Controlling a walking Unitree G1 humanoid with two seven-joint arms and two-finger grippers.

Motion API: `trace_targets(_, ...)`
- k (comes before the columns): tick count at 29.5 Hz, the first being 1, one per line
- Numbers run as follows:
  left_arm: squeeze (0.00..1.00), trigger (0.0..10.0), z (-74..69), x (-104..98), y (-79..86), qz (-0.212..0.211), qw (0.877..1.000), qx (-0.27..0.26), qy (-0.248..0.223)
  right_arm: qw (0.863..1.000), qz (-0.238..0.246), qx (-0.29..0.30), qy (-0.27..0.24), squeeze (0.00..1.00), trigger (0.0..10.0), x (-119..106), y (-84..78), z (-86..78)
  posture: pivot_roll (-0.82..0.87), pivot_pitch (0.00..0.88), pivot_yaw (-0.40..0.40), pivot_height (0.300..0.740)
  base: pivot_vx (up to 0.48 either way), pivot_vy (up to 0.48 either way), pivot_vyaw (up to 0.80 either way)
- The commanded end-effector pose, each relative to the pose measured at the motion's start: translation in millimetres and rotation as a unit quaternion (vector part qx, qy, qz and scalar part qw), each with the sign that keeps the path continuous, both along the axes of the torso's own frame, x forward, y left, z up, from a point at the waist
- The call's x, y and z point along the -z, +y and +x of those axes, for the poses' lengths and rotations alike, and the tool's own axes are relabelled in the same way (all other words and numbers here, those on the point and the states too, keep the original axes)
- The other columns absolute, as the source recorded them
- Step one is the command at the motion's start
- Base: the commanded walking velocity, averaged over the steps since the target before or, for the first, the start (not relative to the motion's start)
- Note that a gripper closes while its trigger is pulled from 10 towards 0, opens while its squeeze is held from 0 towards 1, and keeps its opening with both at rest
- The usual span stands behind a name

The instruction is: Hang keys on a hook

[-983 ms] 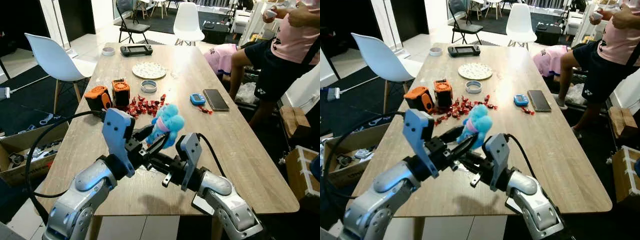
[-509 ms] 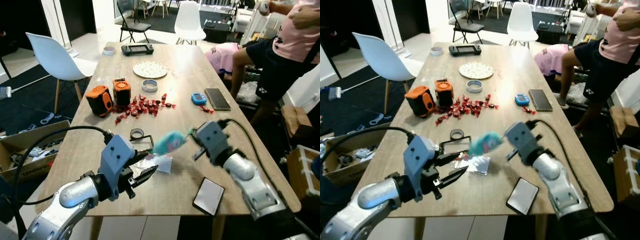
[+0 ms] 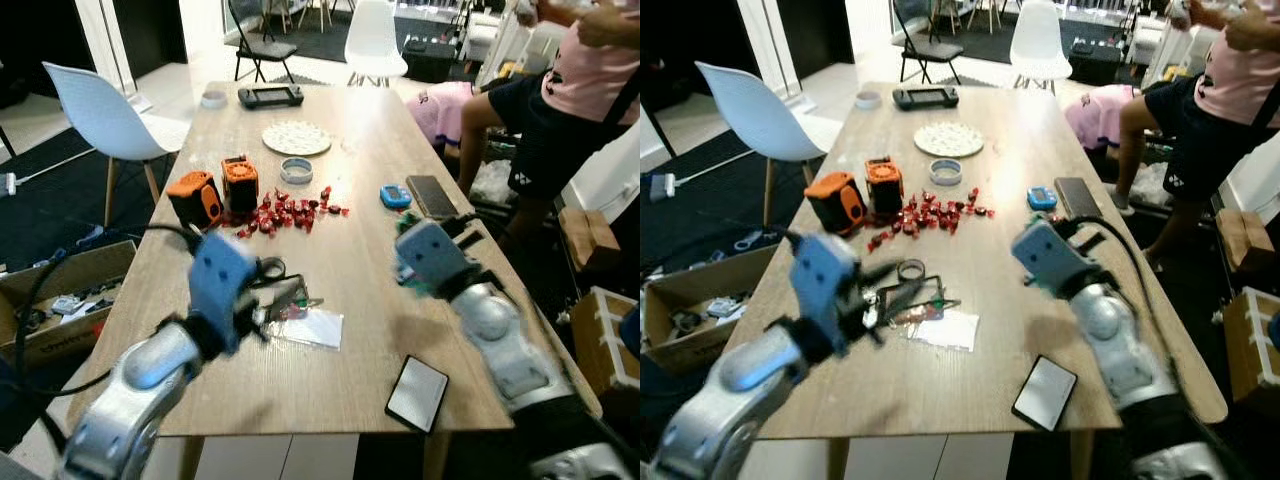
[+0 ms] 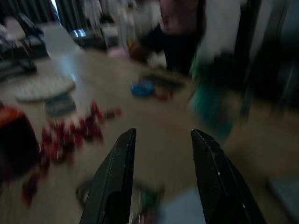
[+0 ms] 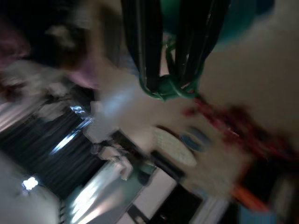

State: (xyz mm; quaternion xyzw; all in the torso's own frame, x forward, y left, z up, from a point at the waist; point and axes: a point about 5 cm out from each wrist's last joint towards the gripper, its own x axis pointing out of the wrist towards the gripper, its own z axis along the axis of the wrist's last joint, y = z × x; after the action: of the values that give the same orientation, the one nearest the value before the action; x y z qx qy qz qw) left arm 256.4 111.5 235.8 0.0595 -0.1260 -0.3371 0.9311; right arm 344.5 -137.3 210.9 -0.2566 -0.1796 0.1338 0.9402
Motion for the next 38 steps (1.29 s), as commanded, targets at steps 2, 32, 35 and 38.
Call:
trace_targets(2, 0.0, 10.0, -4.7, 2, -13.8, -0.005, 0.999, 0.03, 0.01, 0.998, 0.062, -0.007, 0.032, 0.0, 10.0, 3, -0.3, 2.4, 0.13, 0.123, -0.047, 0.74, 0.0, 0.0, 0.0)
trace_targets(32, 0.0, 10.0, 12.3, 25, -30.8, 0.031, 0.998, -0.038, 0.031, 0.942, 0.145, -0.265, 0.145, 0.0, 10.0, 13, 90.6, -18.9, 0.14, 0.128, -0.059, 0.74, 0.0, 0.0, 0.0)
trace_targets(35, 0.0, 10.0, 13.9, 19, -20.3, -0.001, 0.998, -0.052, 0.037, 0.936, 0.136, -0.289, 0.149, 0.0, 10.0, 14, 90.9, -27.6, 0.14, 0.128, -0.061, 0.74, 0.0, 0.0, 0.0)
trace_targets(38, 0.0, 10.0, 13.7, 5, -6.8, -0.056, 0.996, -0.053, 0.038, 0.931, 0.128, -0.306, 0.151, 0.0, 10.0, 14, 88.0, -36.0, 0.14, 0.126, -0.06, 0.74, 0.0, 0.0, 0.0)
